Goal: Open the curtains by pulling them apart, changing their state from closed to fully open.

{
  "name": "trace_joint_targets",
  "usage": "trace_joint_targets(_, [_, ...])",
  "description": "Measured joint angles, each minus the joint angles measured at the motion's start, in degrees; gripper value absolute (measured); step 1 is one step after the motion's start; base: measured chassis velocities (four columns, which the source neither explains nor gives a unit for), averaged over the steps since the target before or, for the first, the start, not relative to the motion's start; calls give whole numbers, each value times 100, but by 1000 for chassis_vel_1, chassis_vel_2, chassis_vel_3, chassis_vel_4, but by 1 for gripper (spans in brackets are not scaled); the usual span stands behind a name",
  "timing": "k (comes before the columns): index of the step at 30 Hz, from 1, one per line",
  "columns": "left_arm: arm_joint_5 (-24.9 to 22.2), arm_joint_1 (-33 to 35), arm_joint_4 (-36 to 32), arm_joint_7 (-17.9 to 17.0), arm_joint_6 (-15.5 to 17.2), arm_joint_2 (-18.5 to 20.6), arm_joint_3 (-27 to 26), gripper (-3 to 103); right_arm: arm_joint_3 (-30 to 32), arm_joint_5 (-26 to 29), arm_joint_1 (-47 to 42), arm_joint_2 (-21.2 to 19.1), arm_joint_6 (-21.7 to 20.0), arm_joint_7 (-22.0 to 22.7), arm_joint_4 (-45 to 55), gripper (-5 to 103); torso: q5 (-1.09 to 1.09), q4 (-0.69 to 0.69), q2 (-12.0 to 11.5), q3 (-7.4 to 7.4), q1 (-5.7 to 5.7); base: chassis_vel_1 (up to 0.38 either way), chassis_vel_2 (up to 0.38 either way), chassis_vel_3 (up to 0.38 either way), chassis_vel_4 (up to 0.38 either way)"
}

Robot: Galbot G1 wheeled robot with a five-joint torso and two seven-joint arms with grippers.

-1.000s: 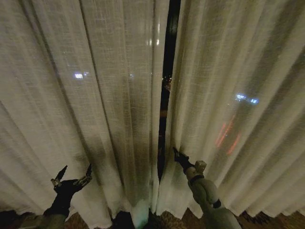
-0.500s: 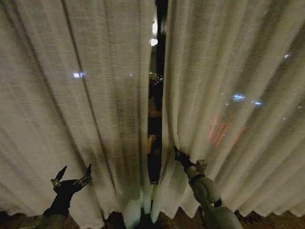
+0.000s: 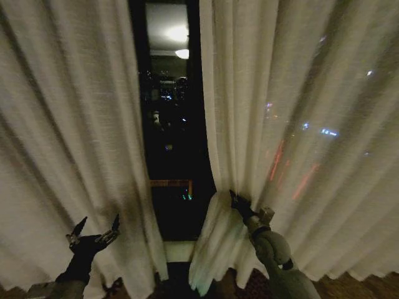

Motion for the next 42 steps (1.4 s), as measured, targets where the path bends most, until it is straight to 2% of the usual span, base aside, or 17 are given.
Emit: trace_joint_targets(42, [3,25,-1,10,-14,16,20,100,243,35,-29,-25,28,-58,-81,0,1,-1,0,0,-1,-351,-354,355,355])
